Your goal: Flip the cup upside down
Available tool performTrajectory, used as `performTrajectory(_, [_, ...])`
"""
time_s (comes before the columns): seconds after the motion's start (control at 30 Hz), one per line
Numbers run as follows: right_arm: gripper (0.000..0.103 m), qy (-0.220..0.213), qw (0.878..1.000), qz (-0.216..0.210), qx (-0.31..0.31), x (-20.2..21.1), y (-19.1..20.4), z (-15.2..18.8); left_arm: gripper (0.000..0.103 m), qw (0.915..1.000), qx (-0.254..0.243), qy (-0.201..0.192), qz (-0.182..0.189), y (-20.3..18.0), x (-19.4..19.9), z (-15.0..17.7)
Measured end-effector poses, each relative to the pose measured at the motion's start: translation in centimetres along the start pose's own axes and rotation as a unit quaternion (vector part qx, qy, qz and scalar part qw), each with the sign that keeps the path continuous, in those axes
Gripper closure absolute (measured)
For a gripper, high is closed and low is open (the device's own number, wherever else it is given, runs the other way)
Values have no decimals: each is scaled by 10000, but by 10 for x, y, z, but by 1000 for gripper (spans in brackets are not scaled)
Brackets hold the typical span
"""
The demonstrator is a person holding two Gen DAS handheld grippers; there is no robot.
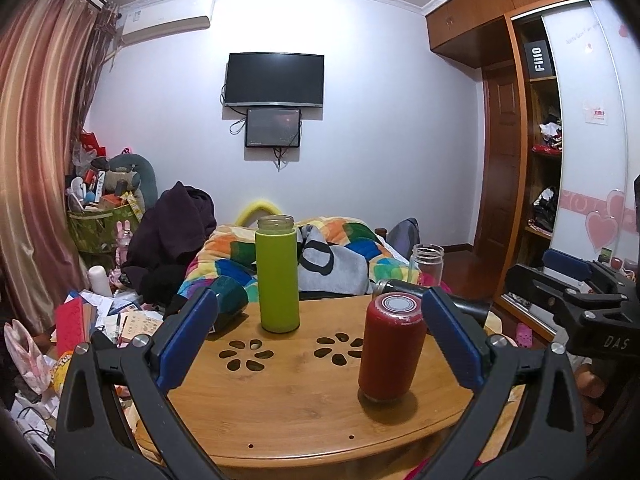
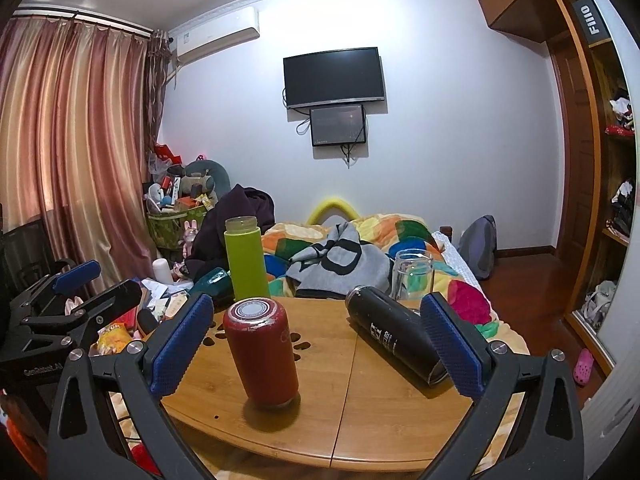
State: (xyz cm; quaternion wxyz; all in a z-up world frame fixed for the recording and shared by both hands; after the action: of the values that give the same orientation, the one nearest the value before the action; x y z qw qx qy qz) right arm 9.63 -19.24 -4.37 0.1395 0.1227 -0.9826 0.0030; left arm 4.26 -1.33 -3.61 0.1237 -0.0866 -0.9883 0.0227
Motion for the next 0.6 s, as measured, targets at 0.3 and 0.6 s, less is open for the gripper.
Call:
performTrajectory(0.3, [0,17,10000,-25,-15,1,-1,0,0,10000,-71,-17,-13,-3,1,1])
performTrajectory(0.6, [0,21,10000,-27,-17,1,-1,0,0,9999,-115,-39,-51,-4,2,0])
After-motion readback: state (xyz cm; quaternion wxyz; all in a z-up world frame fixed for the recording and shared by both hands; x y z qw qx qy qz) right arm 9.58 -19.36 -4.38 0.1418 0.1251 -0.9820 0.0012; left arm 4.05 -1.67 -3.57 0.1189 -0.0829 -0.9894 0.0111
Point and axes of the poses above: each gripper's, at about its wrist camera, not at the fingertips, and x roughly against the way its jaws point, y to its left, z to its underside, the point moved 7 cm from there along -x, roughly the way its jaws point, and after that the axes turned 9 degrees about z, right-handed, at the moved point
